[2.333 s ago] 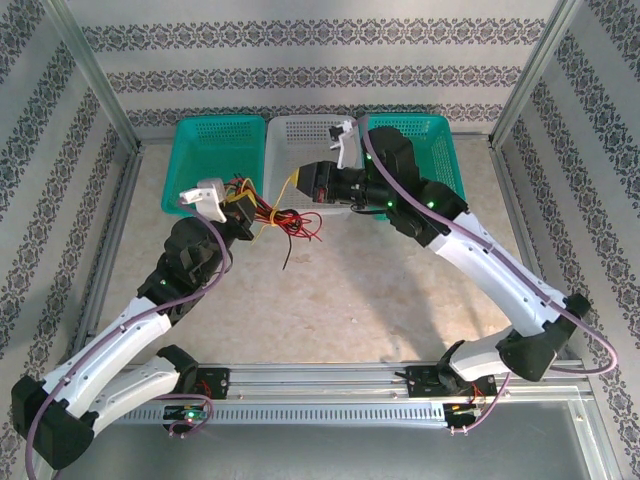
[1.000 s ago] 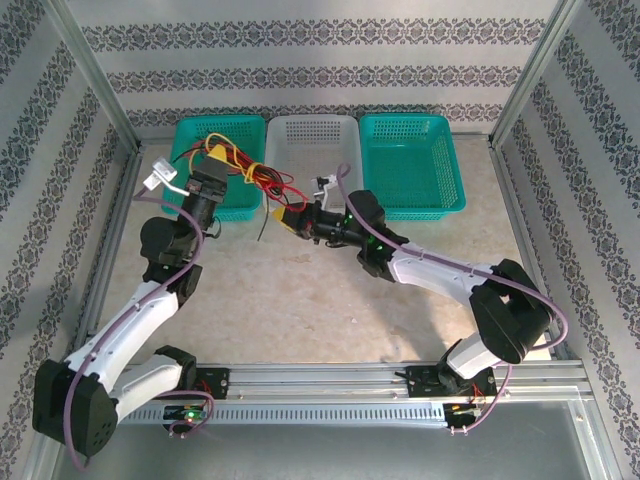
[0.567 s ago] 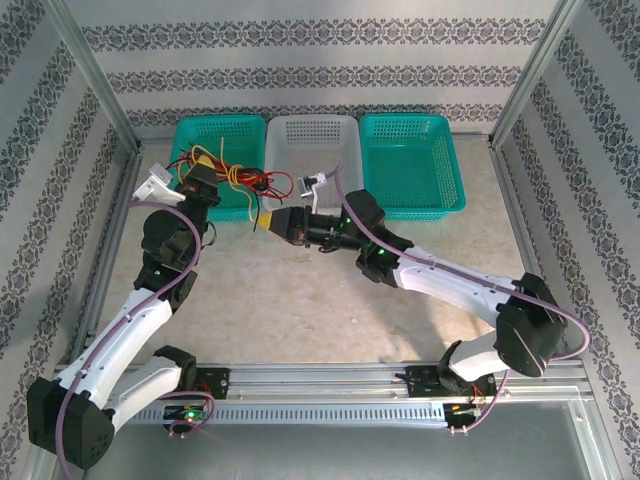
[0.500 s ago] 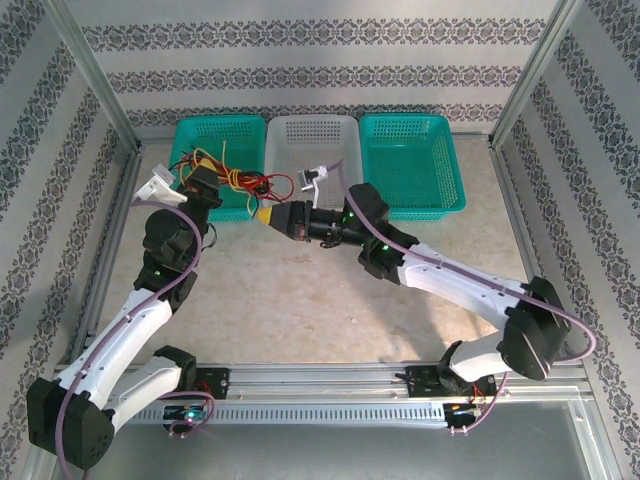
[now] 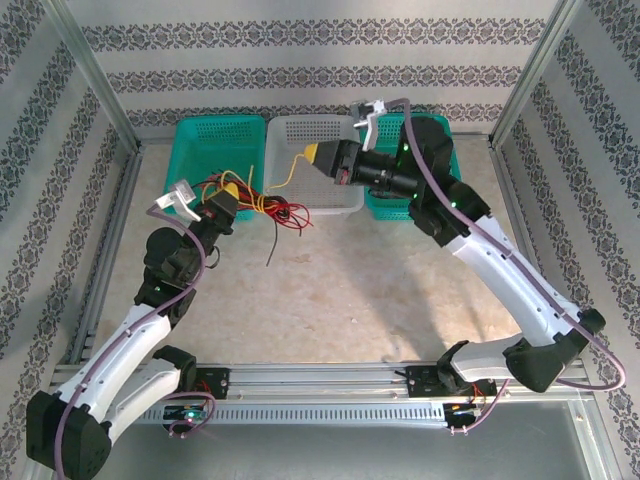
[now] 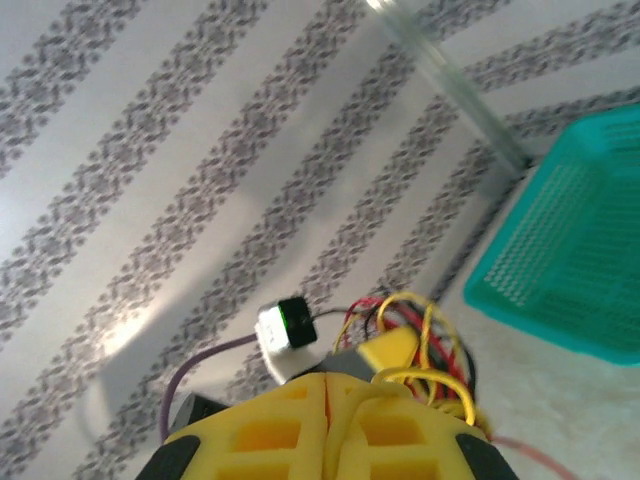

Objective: Untangle the cables
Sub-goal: Untie the cable.

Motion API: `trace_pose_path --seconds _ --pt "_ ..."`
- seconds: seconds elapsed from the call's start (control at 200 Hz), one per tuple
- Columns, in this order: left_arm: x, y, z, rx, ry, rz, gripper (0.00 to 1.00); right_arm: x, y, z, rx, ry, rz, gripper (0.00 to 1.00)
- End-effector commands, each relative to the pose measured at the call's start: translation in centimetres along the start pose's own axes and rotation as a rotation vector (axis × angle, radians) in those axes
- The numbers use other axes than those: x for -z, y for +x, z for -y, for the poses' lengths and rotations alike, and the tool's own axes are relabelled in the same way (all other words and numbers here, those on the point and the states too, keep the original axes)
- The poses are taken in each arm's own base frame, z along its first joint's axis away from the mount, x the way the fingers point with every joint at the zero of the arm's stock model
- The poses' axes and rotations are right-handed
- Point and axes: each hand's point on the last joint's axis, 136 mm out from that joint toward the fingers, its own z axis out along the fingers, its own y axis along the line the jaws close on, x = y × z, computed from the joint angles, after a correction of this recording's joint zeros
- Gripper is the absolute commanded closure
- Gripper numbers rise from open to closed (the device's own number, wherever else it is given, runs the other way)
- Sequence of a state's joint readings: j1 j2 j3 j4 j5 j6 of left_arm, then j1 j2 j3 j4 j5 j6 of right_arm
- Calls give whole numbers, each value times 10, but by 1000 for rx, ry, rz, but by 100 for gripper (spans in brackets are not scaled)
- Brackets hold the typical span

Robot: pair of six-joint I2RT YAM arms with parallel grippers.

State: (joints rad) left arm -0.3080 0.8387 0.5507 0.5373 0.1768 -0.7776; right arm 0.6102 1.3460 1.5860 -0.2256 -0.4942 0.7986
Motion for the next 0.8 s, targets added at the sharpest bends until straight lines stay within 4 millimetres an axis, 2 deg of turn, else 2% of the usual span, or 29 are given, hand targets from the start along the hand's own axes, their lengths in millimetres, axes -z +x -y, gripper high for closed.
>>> trace_pose_path --seconds 0.0,0.11,0.21,0.315,0.385,0.52,0.595,0.685,0.799 --pt "1 29 45 47 277 -178 100 25 -51 11 73 108 105 100" --pt "-1 27 70 119 409 -211 100 26 -66 46 -8 164 99 100" --pt "-1 11 90 182 498 -181 100 20 -64 77 -52 206 77 100" --pt "0 -8 110 208 572 -150 100 10 -51 113 -100 251 54 100" --pt "1 -19 122 228 619 -132 100 3 -41 130 -133 253 39 100" --pt "-1 -37 128 267 635 -65 100 -12 -16 158 -206 231 16 100" --pt "0 -46 128 288 636 -22 100 -23 2 163 -242 171 0 100" --pt "-3 -50 123 299 622 15 100 -37 28 154 -248 82 -32 100" --pt "-11 -47 95 259 477 65 100 -52 72 142 -247 36 -93 100"
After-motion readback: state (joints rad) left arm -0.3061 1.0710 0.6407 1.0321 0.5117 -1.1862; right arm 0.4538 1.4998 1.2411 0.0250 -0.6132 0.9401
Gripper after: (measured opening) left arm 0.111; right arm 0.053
